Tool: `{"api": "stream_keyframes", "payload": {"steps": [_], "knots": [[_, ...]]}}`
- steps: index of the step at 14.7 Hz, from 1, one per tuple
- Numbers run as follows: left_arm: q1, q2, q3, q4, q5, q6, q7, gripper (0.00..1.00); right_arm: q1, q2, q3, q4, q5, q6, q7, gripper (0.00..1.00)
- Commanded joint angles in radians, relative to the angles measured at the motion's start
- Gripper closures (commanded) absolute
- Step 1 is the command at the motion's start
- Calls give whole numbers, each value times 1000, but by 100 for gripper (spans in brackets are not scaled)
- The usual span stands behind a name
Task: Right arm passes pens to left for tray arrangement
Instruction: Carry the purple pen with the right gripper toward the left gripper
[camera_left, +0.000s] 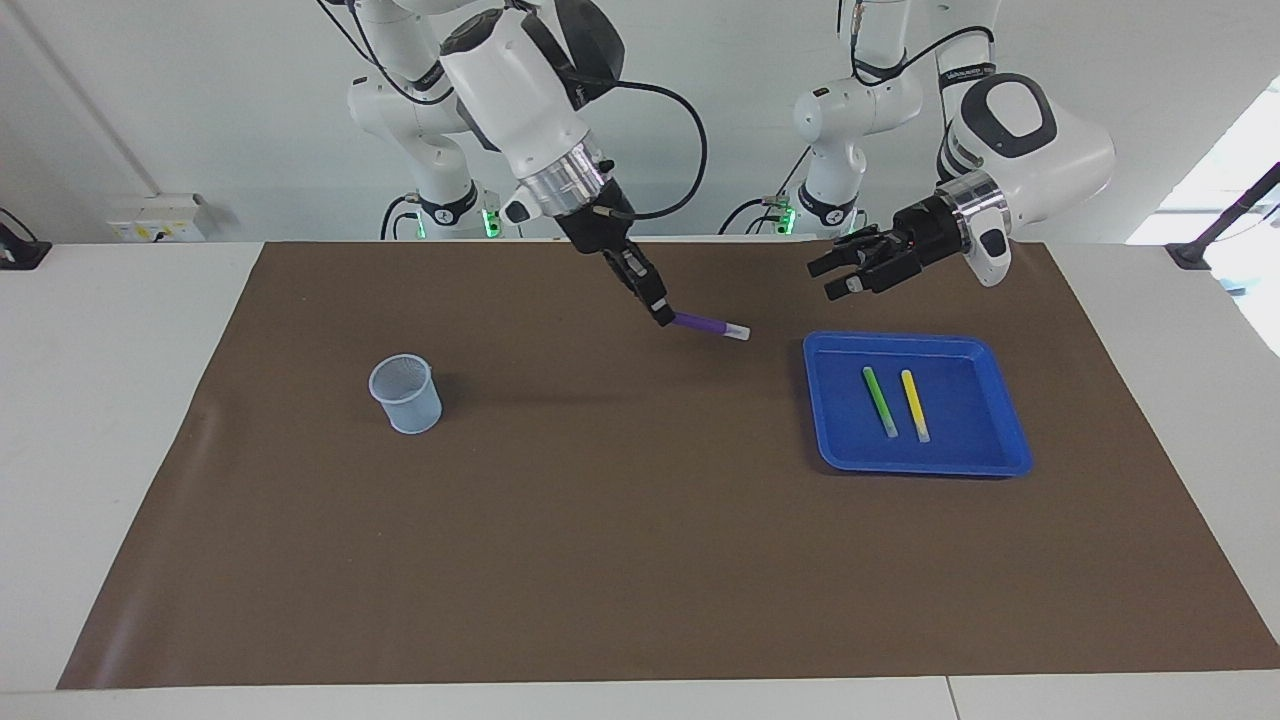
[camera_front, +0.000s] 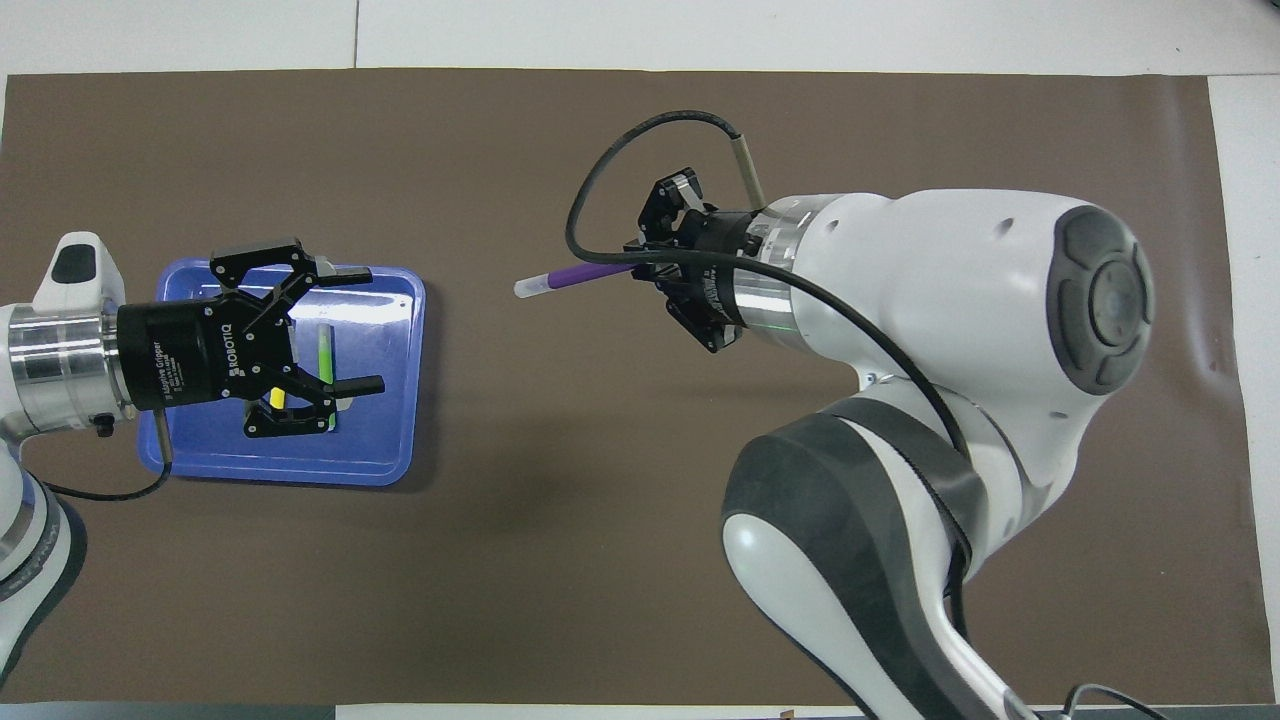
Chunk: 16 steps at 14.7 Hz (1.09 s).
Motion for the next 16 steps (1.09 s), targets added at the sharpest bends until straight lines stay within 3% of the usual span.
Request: {"api": "stream_keyframes", "payload": {"steps": [1, 7, 10, 12, 16], "knots": [[-14, -58, 5, -64, -31, 36, -45, 0, -10, 63, 69, 67, 1, 1, 91, 100], [-52, -61, 3, -68, -80, 129, -71, 0, 1, 113, 134, 90, -54, -2, 180, 100], [-107, -113, -3, -93, -74, 178, -77, 0, 4, 111, 155, 88, -50, -13, 183, 100], [-89, -141, 0, -140, -74, 197, -42, 4, 4, 111, 157, 88, -54, -16, 188, 100], [-57, -141, 0, -139, -69, 175, -36, 5, 6, 111, 157, 88, -56, -11, 186, 100]]}}
